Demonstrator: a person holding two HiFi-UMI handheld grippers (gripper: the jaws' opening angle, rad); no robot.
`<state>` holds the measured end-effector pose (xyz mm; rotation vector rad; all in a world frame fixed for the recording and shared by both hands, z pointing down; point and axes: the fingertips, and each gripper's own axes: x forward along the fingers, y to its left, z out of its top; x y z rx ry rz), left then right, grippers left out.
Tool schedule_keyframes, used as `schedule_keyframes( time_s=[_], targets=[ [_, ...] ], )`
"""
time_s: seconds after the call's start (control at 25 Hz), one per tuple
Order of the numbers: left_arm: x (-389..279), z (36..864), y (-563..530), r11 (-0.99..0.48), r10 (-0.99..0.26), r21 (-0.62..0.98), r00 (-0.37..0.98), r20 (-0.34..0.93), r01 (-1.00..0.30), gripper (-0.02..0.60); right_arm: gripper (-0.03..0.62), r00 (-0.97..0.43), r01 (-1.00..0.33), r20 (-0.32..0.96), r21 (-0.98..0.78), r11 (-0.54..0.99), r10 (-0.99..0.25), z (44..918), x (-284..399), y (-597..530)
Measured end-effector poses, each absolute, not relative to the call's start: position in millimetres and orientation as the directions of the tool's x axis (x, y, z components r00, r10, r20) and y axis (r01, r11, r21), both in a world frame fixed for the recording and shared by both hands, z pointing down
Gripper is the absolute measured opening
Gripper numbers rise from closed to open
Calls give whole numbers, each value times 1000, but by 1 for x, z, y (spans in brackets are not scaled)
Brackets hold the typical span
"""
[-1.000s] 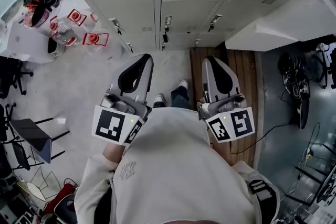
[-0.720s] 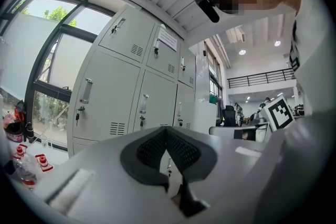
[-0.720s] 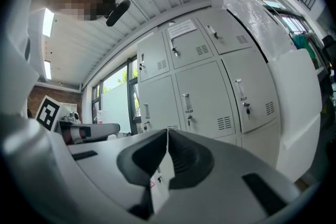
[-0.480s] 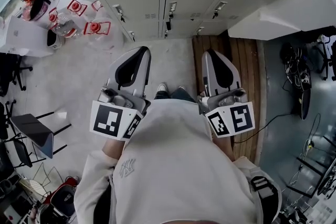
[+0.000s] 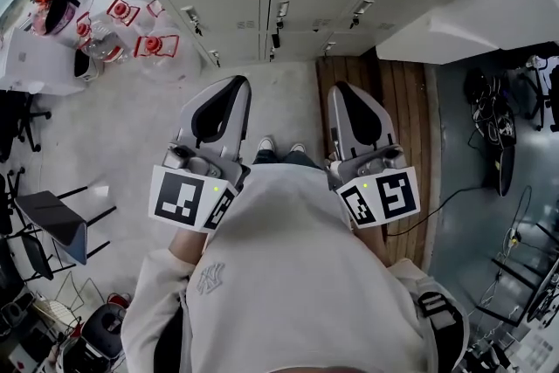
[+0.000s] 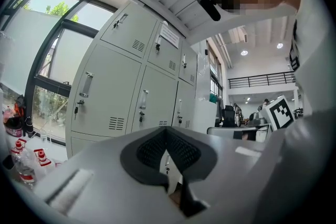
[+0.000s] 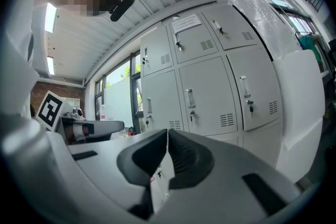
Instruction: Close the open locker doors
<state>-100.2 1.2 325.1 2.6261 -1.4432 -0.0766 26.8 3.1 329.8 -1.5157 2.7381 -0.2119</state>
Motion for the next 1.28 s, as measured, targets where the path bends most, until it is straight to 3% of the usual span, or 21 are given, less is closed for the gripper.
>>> schedule_keyframes(
  time_s=[1.28],
  targets=[
    [-76, 320, -20, -578, -810, 143, 586, 14, -803, 8, 14, -501, -864, 61, -91, 495, -863, 327, 47, -12]
  ],
)
